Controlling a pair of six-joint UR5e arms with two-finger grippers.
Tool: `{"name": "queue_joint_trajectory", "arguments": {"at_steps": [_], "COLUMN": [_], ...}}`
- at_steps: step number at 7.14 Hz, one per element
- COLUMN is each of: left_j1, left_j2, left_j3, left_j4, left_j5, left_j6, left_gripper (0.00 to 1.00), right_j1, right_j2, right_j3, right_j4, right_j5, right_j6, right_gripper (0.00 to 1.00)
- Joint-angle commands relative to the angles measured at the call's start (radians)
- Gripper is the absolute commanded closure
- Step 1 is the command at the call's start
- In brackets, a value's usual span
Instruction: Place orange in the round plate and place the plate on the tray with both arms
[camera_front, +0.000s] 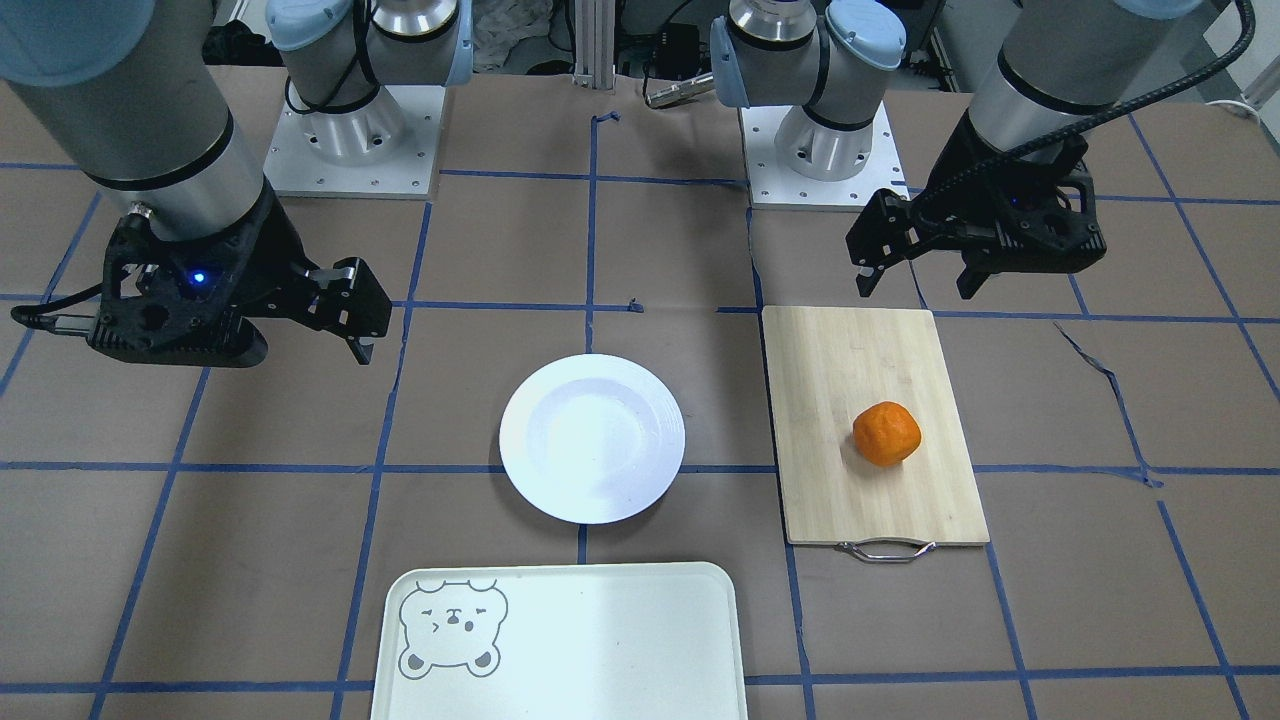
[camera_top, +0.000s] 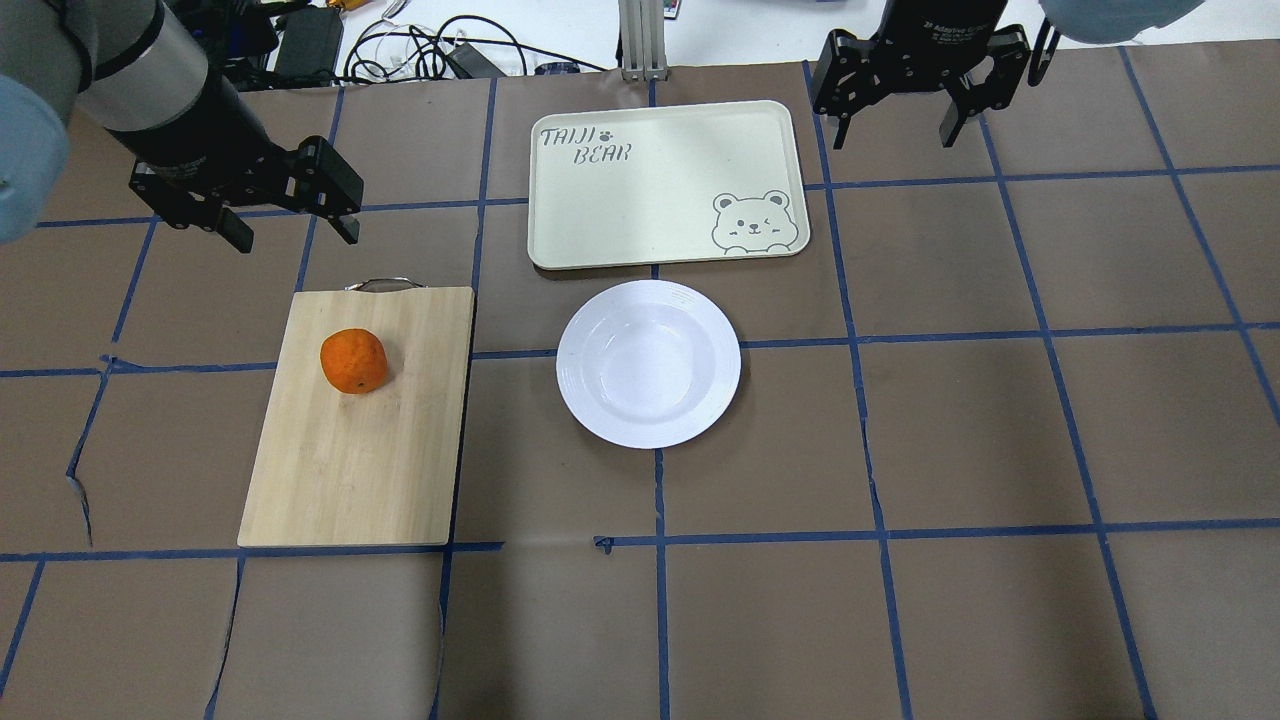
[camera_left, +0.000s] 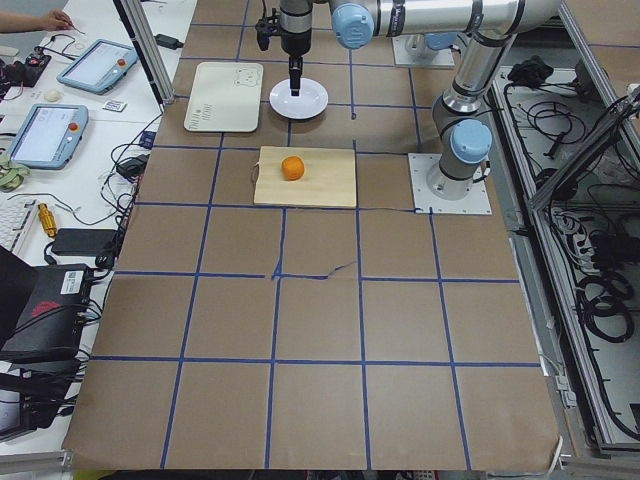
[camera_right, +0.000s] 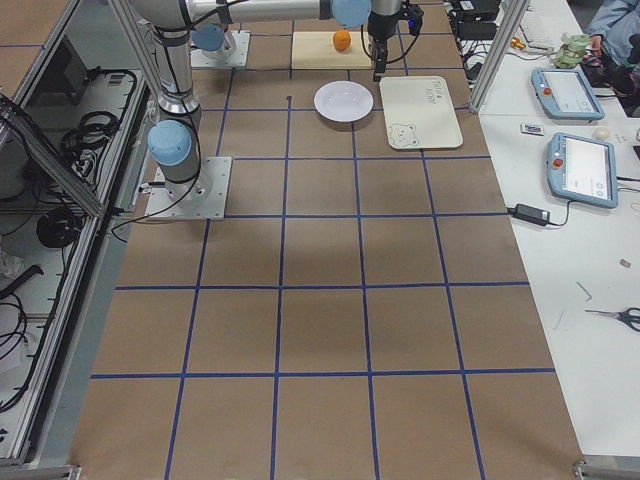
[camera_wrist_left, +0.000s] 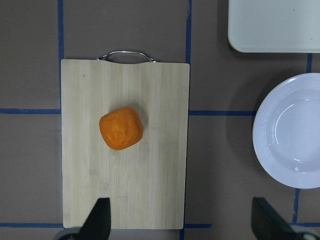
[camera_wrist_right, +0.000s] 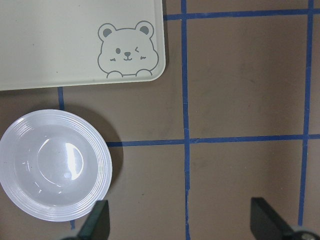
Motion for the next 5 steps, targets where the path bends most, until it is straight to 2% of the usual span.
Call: {"name": "queue_joint_trajectory", "arguments": {"at_steps": [1,5], "left_j1": [0.000,0.001], "left_j2": [0.001,0.002], "left_j3": [0.000,0.004], "left_j4": [-0.001,0.003], "left_j5": [0.002,0.001], "left_j6": [0.000,0.000], "left_gripper": [0.00,0.00], "right_j1": [-0.001,-0.001], "right_j2": [-0.012,-0.018], "right_j3": [0.019,0.024], "right_j4": [0.004,-0.015], "right_j5": [-0.001,-0.001], "right_j6": [-0.002,-0.002], "right_gripper": [0.00,0.00]}}
